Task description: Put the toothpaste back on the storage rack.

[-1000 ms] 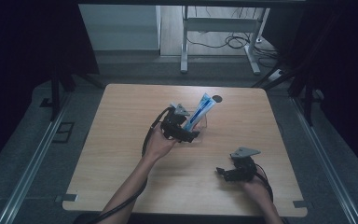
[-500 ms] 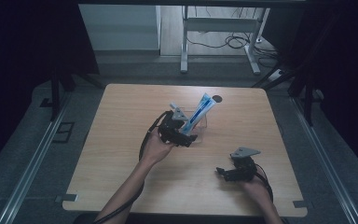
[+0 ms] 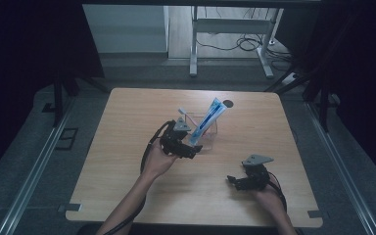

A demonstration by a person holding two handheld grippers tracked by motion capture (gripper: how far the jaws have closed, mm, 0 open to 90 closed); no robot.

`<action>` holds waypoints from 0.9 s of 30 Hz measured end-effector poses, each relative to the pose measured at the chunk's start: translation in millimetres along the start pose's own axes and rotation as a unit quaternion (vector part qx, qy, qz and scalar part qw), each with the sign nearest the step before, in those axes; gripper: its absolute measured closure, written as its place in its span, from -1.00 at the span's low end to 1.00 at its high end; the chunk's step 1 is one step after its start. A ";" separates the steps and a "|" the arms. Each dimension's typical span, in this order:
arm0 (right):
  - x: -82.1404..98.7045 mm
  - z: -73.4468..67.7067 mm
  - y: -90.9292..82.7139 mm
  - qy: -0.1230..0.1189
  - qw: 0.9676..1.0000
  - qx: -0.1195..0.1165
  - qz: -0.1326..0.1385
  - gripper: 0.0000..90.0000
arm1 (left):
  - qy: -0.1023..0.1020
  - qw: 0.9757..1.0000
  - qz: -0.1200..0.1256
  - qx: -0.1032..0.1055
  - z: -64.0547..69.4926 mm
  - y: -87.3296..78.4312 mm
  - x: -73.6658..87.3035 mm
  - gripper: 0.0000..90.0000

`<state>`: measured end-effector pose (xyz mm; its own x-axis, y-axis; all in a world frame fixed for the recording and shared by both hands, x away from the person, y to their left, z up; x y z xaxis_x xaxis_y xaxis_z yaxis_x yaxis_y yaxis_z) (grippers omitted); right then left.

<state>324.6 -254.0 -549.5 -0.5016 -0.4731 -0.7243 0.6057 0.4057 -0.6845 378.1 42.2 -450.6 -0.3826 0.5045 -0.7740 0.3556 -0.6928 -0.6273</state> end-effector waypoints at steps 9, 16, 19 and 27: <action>0.0 0.1 0.1 -0.001 1.000 0.000 0.000 -0.70 | 0.000 1.000 0.001 0.000 3.0 -8.0 9.9 -0.70; -0.1 -0.1 0.1 0.001 1.000 0.000 0.001 -0.70 | -0.007 1.000 0.003 0.000 2.7 -13.4 21.7 -0.70; -0.1 -0.1 0.1 0.001 1.000 0.000 0.001 -0.70 | -0.011 1.000 0.004 0.001 2.5 -16.3 27.0 -0.70; -0.1 0.0 0.1 0.000 1.000 0.000 0.001 -0.70 | -0.019 1.000 0.008 -0.004 1.2 -26.4 42.0 -0.70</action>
<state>324.7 -253.8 -549.5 -0.5010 -0.4717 -0.7256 0.6068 0.4064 -0.6831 351.6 81.0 -466.3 -0.4080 0.4733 -0.7807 0.3695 -0.6963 -0.6153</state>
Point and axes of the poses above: each handheld gripper's, and its own axes: y roughly forward along the jaws, x roughly out of its underside, z roughly to its right, the point moved 1 cm from there along y, roughly forward along the jaws, and after that the axes turned 7 degrees about x, right-handed, at the moved point
